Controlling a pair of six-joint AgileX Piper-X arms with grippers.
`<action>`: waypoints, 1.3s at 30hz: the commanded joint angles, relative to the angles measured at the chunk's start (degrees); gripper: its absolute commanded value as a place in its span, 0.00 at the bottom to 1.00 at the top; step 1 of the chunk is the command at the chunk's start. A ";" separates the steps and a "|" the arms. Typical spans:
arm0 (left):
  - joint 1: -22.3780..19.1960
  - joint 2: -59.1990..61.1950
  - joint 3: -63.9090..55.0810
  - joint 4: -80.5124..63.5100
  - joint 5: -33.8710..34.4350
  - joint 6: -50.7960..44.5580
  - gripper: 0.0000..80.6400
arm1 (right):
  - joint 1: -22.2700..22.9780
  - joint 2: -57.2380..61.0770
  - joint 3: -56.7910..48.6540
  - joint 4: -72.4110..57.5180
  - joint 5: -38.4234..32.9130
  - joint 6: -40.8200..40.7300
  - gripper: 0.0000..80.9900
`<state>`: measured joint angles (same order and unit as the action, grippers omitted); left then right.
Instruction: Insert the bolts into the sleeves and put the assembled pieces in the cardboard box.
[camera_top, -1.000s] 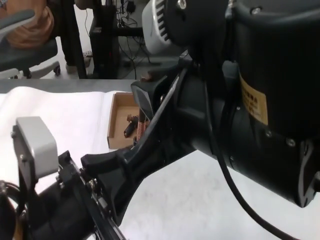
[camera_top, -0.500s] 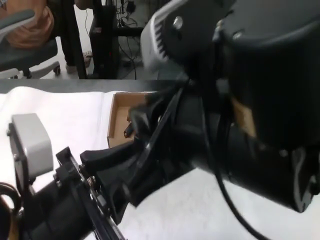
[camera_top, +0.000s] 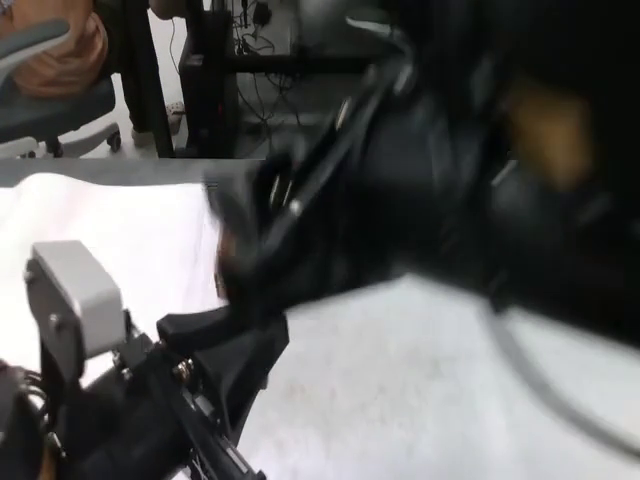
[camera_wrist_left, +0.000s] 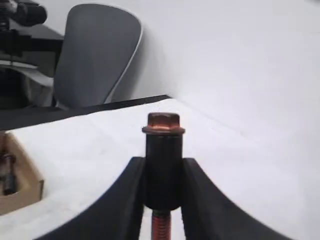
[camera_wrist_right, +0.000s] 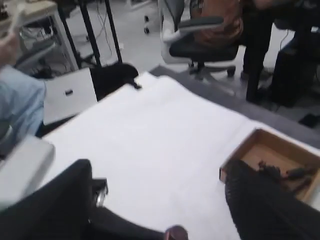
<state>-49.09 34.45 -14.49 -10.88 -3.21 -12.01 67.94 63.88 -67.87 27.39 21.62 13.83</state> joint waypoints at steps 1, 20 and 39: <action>1.20 1.15 -0.56 1.24 -1.83 1.91 0.02 | -0.05 -4.49 -2.69 -1.34 2.42 -2.52 0.86; 25.94 48.14 -29.31 2.73 12.50 7.80 0.02 | -0.05 -17.41 -3.03 14.66 17.61 -10.07 0.86; 27.53 78.47 -65.28 32.94 7.29 8.61 0.17 | -0.30 -17.02 -2.32 29.81 23.62 -9.15 0.86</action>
<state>-21.97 112.20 -77.98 21.93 3.60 -3.77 67.94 46.93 -70.31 57.15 43.99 4.71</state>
